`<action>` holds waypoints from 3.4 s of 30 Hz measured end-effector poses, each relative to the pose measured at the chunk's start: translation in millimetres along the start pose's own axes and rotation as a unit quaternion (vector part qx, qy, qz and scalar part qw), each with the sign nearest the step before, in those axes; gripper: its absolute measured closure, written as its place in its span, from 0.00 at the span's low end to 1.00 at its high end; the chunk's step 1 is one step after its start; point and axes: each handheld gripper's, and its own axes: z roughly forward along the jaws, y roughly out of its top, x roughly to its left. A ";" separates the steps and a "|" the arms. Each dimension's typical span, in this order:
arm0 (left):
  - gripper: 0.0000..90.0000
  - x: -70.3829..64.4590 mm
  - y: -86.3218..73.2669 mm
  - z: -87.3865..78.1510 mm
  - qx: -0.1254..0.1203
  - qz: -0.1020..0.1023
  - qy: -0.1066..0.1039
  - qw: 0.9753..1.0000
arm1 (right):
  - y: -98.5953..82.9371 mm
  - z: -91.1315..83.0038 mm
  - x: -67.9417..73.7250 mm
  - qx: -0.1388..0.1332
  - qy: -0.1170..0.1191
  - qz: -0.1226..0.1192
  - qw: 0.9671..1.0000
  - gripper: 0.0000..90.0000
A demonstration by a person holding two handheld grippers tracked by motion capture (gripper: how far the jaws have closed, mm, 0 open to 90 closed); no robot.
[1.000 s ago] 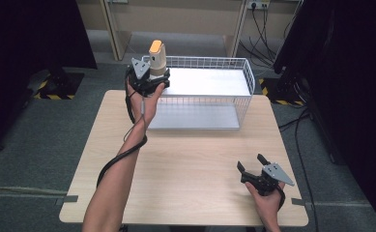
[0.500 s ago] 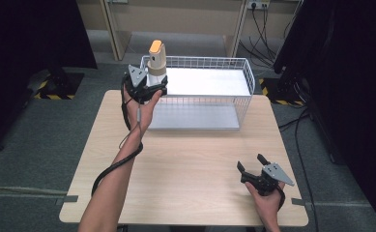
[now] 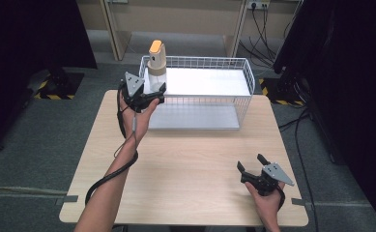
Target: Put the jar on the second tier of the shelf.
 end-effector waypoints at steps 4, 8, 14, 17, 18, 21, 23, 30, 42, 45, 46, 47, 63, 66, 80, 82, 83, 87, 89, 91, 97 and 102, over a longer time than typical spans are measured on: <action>0.03 -0.1 -5.1 -4.7 -0.001 -0.002 -0.003 1.000 | 0.0 0.0 0.0 0.000 0.000 0.000 1.000 0.11; 0.03 -0.1 -9.0 -9.0 -0.001 0.000 -0.006 1.000 | 0.0 0.0 0.0 0.000 0.000 0.000 1.000 0.11; 0.03 1.2 -14.7 -14.8 0.000 0.002 -0.007 1.000 | 0.0 0.1 0.1 0.000 -0.001 -0.001 1.000 0.11; 0.03 0.8 -15.9 -17.6 -0.002 0.003 -0.009 1.000 | 0.0 0.0 0.2 0.000 -0.001 -0.001 1.000 0.11; 0.03 0.4 -16.4 -18.4 -0.002 0.004 -0.009 1.000 | 0.0 0.0 0.2 0.000 -0.001 -0.001 1.000 0.11; 0.03 -0.2 -18.7 -20.9 -0.001 0.005 -0.012 1.000 | 0.0 0.0 0.2 0.000 -0.001 -0.001 1.000 0.11; 0.03 -0.5 -20.8 -22.8 -0.002 0.004 -0.012 1.000 | -0.1 -0.1 0.2 -0.001 -0.001 -0.001 1.000 0.11; 0.03 -0.5 -25.9 -28.3 0.000 0.000 -0.015 1.000 | -0.1 0.0 0.3 0.000 -0.001 -0.002 1.000 0.11; 0.03 1.0 -36.8 -38.8 0.001 0.001 -0.018 1.000 | -0.1 -0.2 0.1 -0.001 -0.001 -0.001 1.000 0.11; 0.03 1.0 -41.5 -42.5 0.003 0.002 -0.019 1.000 | -0.2 -0.1 0.2 -0.001 -0.001 -0.002 1.000 0.11; 0.03 1.0 -42.7 -43.5 0.003 0.003 -0.019 1.000 | -0.1 0.0 0.2 -0.001 -0.001 -0.002 1.000 0.11; 0.03 1.1 -43.6 -44.2 0.003 0.003 -0.019 1.000 | -0.1 0.0 0.2 -0.001 -0.001 -0.002 1.000 0.11; 0.03 2.3 -56.8 -55.7 0.008 0.001 -0.022 1.000 | -0.1 0.1 0.3 -0.001 -0.002 -0.003 1.000 0.11; 0.03 3.7 -61.1 -59.3 0.010 0.000 -0.023 1.000 | -0.1 0.0 0.3 -0.001 -0.002 -0.003 1.000 0.11; 0.03 9.1 -74.6 -77.2 0.011 0.001 -0.020 1.000 | -0.1 0.2 0.5 -0.001 -0.003 -0.004 1.000 0.11; 0.03 9.8 -76.5 -79.8 0.011 0.001 -0.019 1.000 | -0.1 0.2 0.5 0.000 -0.003 -0.004 1.000 0.11; 0.03 10.0 -76.9 -80.6 0.011 0.002 -0.019 1.000 | -0.1 0.2 0.5 0.000 -0.003 -0.004 1.000 0.11; 0.03 11.4 -79.5 -85.3 0.010 0.002 -0.018 1.000 | -0.1 0.2 0.5 0.000 -0.003 -0.004 1.000 0.11; 0.03 11.7 -81.4 -87.8 0.011 0.001 -0.018 1.000 | -0.1 0.1 0.5 -0.001 -0.003 -0.003 1.000 0.11; 0.03 11.8 -84.3 -90.4 0.012 0.001 -0.019 1.000 | -0.1 0.1 0.5 -0.001 -0.003 -0.003 1.000 0.11; 0.03 10.4 -94.6 -97.0 0.017 -0.001 -0.021 1.000 | -0.2 0.0 0.8 -0.001 -0.003 -0.004 1.000 0.11; 0.03 9.8 -102.3 -102.2 0.020 -0.003 -0.022 1.000 | -0.1 0.0 0.7 -0.001 -0.003 -0.004 1.000 0.11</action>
